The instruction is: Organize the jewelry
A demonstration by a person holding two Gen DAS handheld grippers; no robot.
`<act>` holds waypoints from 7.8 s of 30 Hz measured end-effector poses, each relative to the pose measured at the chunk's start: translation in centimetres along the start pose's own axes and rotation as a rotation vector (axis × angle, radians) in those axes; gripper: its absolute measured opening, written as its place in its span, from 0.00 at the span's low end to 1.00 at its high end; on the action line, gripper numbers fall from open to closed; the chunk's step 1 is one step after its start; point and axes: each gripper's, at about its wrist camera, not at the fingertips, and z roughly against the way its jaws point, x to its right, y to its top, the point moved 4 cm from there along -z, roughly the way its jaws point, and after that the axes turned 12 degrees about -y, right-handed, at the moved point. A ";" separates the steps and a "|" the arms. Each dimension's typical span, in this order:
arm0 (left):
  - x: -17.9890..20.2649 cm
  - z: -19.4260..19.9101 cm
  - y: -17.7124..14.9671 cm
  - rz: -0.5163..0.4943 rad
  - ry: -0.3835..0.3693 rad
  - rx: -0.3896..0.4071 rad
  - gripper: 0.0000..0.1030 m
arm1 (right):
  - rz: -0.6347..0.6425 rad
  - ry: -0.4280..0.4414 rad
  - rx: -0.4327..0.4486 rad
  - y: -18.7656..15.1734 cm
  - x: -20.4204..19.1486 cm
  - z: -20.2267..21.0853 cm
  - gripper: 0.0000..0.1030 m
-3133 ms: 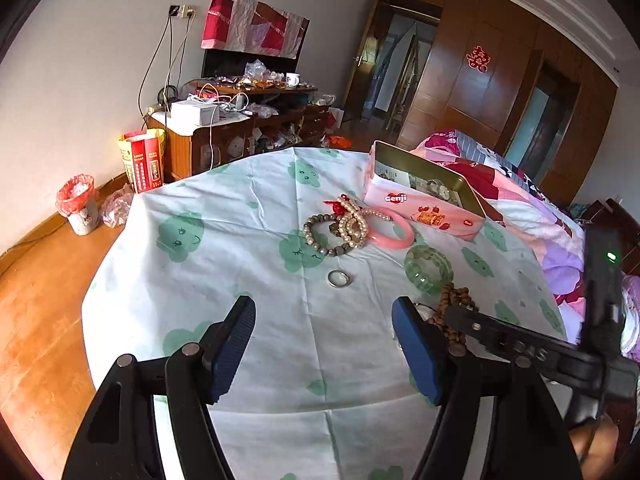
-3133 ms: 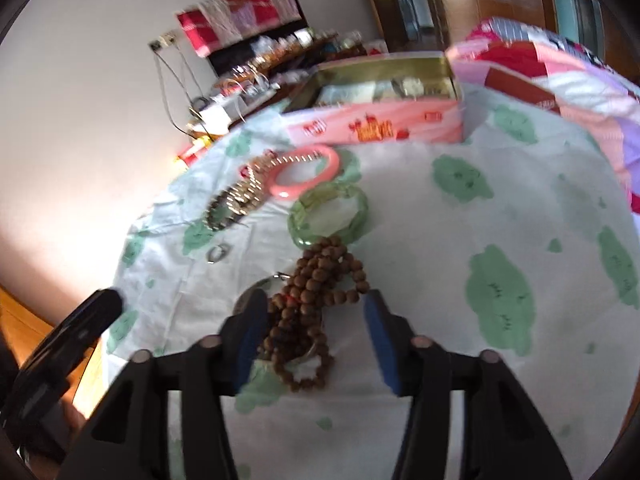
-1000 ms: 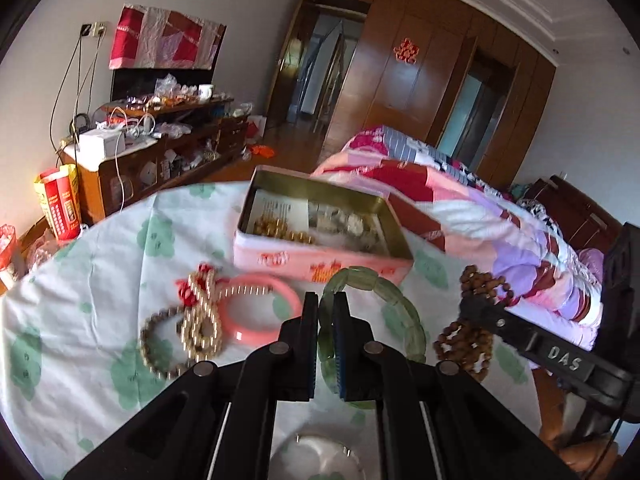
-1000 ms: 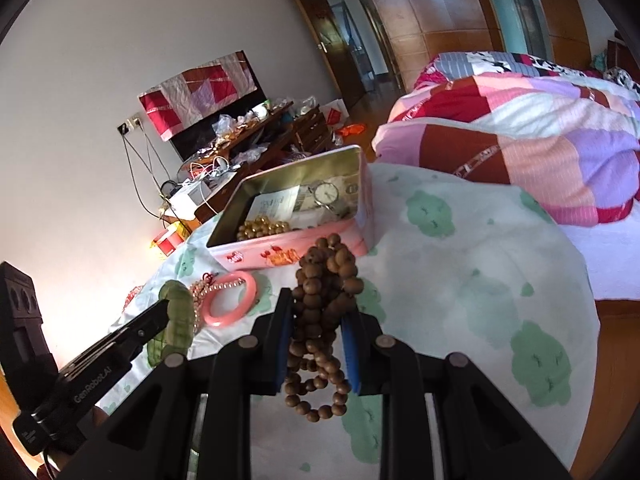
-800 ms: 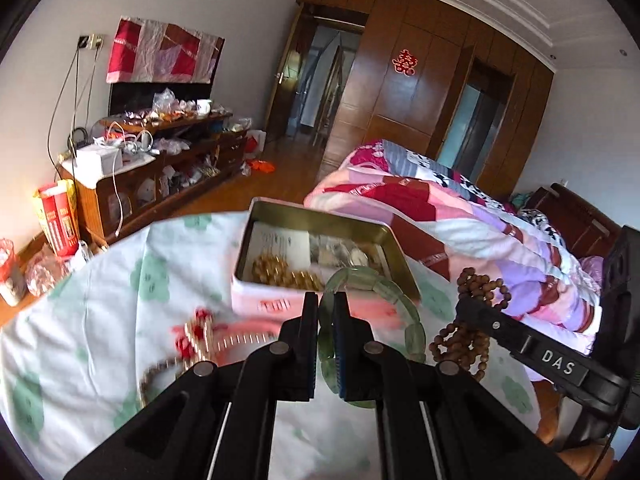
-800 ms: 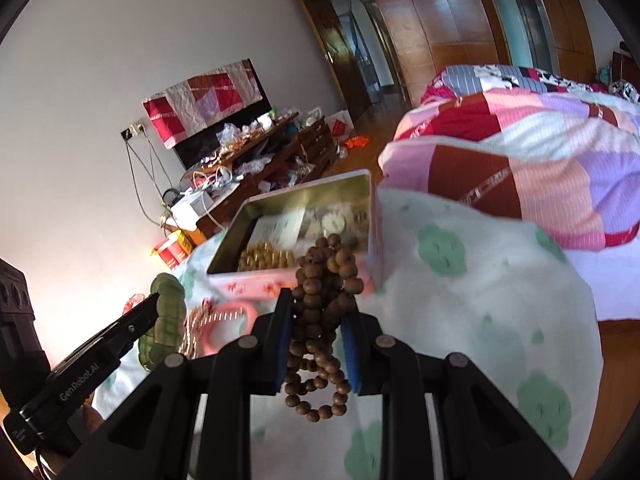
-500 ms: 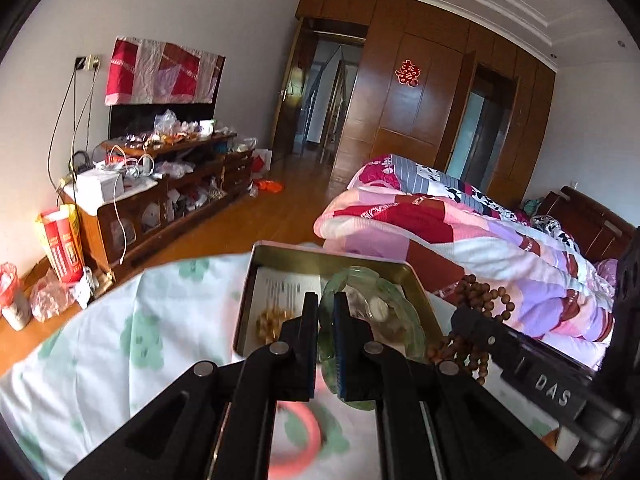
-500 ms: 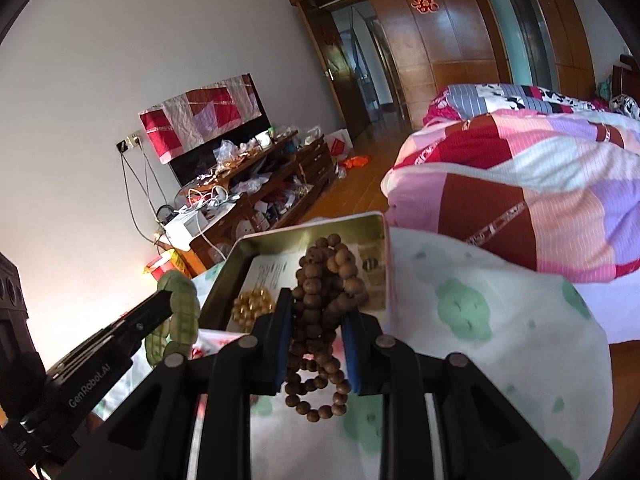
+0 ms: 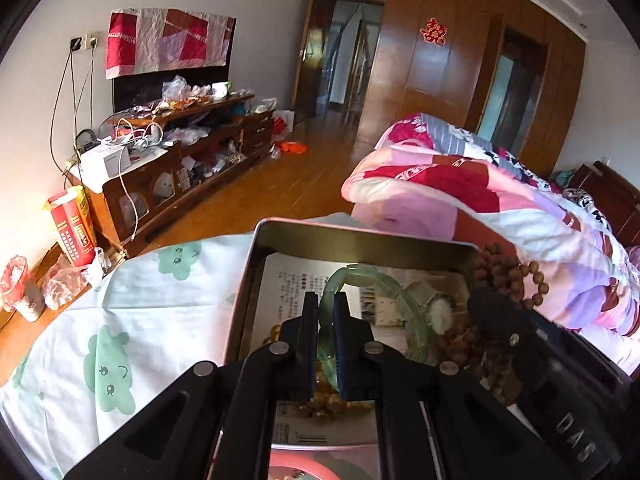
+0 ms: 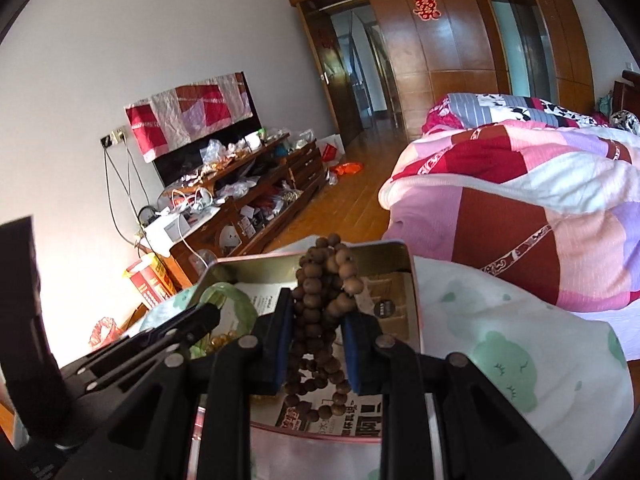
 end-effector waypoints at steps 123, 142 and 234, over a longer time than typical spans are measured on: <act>-3.0 14.4 -13.8 0.108 0.087 -0.137 0.66 | 0.283 0.001 -0.206 -14.6 -3.1 12.9 0.65; -2.7 12.5 -14.1 0.070 0.164 -0.228 0.21 | 0.224 0.015 -0.294 -15.4 -1.9 10.9 0.65; -2.6 11.8 -13.6 0.057 0.058 -0.242 0.49 | 0.092 -0.005 -0.249 -14.1 0.7 11.4 0.65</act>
